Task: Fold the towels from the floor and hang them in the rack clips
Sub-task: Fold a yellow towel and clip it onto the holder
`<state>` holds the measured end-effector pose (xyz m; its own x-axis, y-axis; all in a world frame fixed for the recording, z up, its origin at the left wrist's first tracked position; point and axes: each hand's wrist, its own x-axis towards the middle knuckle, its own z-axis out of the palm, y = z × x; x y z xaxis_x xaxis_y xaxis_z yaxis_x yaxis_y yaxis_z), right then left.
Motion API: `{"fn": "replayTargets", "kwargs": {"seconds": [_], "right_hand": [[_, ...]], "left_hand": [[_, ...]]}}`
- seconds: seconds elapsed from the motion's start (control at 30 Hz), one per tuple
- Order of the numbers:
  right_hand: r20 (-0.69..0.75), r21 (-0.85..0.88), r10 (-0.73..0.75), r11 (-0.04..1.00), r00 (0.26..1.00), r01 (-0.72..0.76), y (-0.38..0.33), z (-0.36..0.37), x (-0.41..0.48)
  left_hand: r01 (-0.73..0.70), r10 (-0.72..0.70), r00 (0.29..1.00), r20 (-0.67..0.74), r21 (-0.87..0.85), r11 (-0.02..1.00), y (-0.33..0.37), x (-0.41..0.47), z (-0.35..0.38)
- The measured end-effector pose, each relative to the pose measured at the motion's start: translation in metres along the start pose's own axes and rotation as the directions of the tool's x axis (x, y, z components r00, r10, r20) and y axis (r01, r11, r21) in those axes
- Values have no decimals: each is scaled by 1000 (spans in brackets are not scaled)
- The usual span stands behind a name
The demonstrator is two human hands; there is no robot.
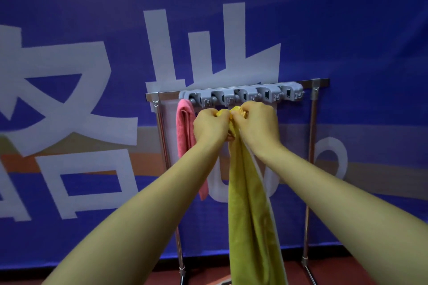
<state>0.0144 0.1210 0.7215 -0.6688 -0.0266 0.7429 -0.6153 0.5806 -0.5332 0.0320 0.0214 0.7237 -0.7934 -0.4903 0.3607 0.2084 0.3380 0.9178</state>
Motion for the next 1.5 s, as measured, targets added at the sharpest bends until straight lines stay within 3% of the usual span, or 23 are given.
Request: {"fn": "replayTargets", "kwargs": {"seconds": [0.17,0.33,0.47,0.57,0.67,0.83,1.03,1.13,1.2,1.3,1.37,1.5], "right_hand": [[-25,19,-35,999,999,36,-1,-9,1],[55,61,69,995,996,-72,23,-29,12],[131,10,129,991,983,-131,42,-34,15],[239,71,131,986,962,-151,50,-37,16],[312,129,72,985,947,-117,53,-45,13],[405,122,-37,992,914,-14,59,-57,12],[399,62,60,994,915,-92,50,-43,7],[360,43,104,991,927,-128,46,-38,3],[329,13,116,992,937,-128,41,-35,-2],[277,2,87,996,957,-91,29,-28,-12],[257,-24,51,999,965,-46,21,-26,-17],[250,-78,-19,996,968,40,14,-25,-21]], "left_hand": [[-28,28,1000,9,6,1000,6,-2,-4],[-236,234,971,41,263,935,-1,-2,-33],[-395,328,910,254,291,871,2,-5,-53],[-475,317,832,455,290,831,5,-4,-64],[-487,250,808,534,365,793,6,-3,-70],[-469,239,824,514,381,797,5,-4,-73],[-493,153,818,554,540,682,7,-7,-51],[-461,96,835,543,592,661,9,-9,-43],[-362,23,857,514,571,737,13,-14,-36],[-55,-161,860,485,402,914,21,-20,-23],[82,-208,854,476,271,959,22,-20,-19],[220,-218,845,488,54,974,18,-20,-14]]}}
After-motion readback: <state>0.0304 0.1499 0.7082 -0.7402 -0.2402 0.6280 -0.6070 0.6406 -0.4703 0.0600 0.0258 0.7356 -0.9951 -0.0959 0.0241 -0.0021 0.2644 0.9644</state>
